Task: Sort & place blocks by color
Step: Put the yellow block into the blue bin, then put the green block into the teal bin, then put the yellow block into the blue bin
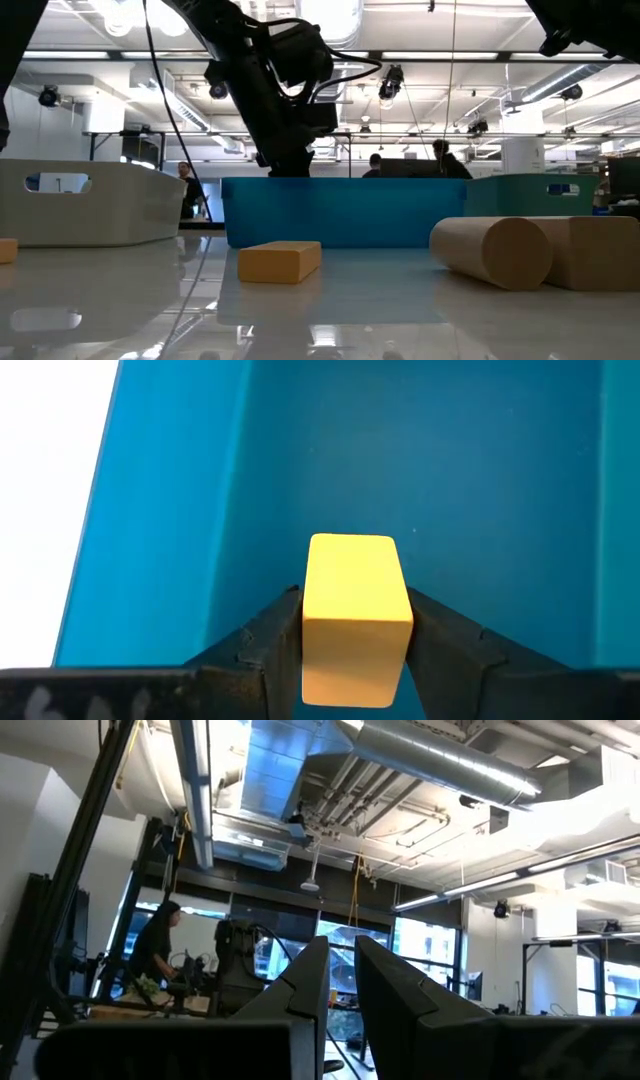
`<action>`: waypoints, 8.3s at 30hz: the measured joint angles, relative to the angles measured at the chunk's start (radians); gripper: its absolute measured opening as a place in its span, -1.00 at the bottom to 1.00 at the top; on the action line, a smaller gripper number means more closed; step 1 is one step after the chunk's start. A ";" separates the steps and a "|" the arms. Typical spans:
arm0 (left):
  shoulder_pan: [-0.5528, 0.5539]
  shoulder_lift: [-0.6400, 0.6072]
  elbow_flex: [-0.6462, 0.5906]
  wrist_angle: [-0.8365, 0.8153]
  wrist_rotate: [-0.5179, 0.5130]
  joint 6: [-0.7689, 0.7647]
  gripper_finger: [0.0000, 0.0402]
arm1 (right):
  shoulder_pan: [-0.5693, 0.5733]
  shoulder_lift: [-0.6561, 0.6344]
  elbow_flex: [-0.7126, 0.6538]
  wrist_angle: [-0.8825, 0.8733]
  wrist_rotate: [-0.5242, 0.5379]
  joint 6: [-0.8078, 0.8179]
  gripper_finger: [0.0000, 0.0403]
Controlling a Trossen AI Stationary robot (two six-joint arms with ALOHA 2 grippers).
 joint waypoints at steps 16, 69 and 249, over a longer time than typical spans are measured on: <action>-0.002 -0.036 0.001 0.000 -0.003 0.024 -0.28 | 0.000 0.000 0.000 0.000 0.000 0.001 -0.79; -0.370 -0.628 -0.298 0.236 -0.548 0.086 -0.28 | 0.114 0.384 0.428 -0.947 -0.056 0.593 -0.79; -0.585 -0.151 -0.097 -0.451 0.278 -1.471 -0.28 | 0.016 0.831 0.778 -0.904 0.102 0.294 -0.47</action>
